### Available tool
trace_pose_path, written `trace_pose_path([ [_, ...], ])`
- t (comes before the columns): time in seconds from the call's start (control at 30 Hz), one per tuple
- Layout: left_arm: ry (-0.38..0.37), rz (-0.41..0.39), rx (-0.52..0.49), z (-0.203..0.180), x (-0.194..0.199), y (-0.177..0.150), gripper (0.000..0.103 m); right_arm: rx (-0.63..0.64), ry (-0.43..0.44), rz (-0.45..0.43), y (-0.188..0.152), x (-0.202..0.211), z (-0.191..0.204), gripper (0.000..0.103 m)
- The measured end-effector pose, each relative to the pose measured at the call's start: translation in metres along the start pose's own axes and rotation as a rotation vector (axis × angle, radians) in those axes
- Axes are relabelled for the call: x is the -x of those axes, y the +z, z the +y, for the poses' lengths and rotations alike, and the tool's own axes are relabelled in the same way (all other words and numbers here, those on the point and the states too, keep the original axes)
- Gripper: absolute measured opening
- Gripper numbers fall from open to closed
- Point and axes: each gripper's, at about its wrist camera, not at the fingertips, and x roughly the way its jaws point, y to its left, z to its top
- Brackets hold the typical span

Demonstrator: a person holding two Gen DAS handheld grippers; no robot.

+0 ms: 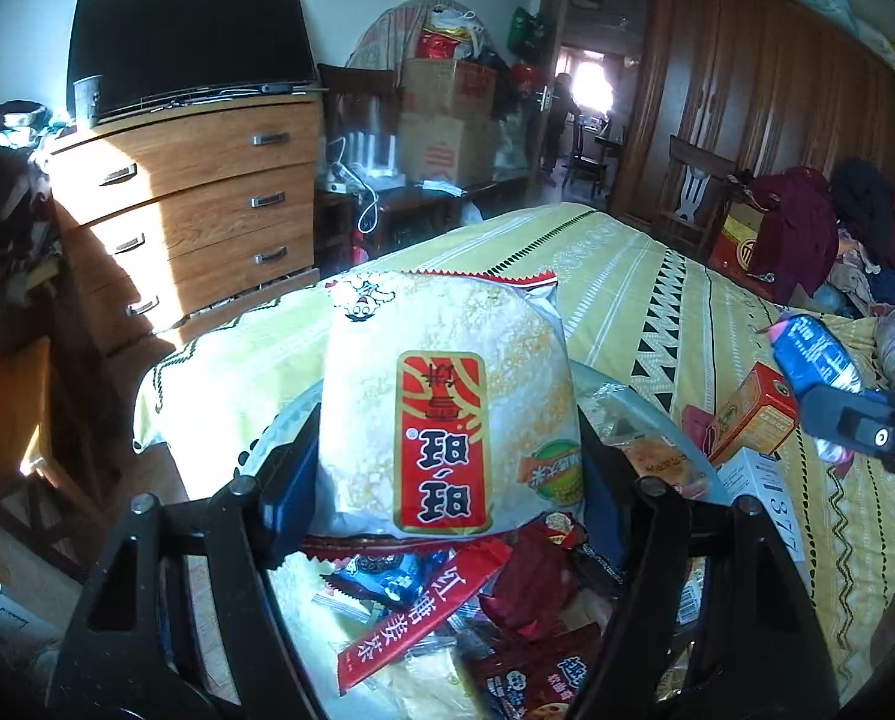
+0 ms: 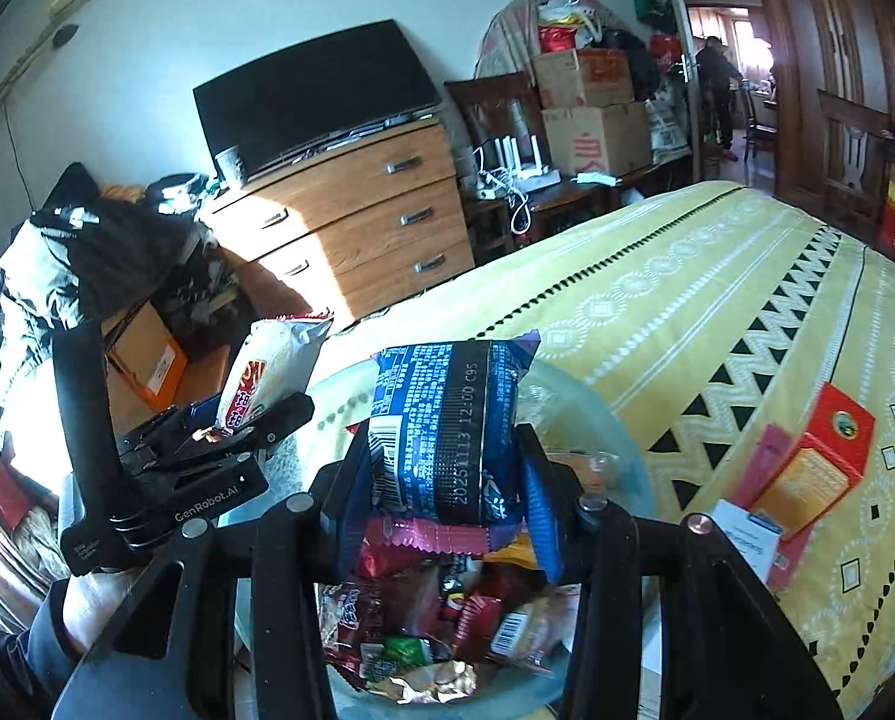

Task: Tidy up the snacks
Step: 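Carry both packets over the basin and open both grippers to drop them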

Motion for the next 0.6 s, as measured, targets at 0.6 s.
trace_pose_path([
  [0.6,-0.013,0.015,0.005,0.02,0.002,0.001,0.074,0.0,0.01,0.046,-0.001,-0.024,0.01,0.048],
])
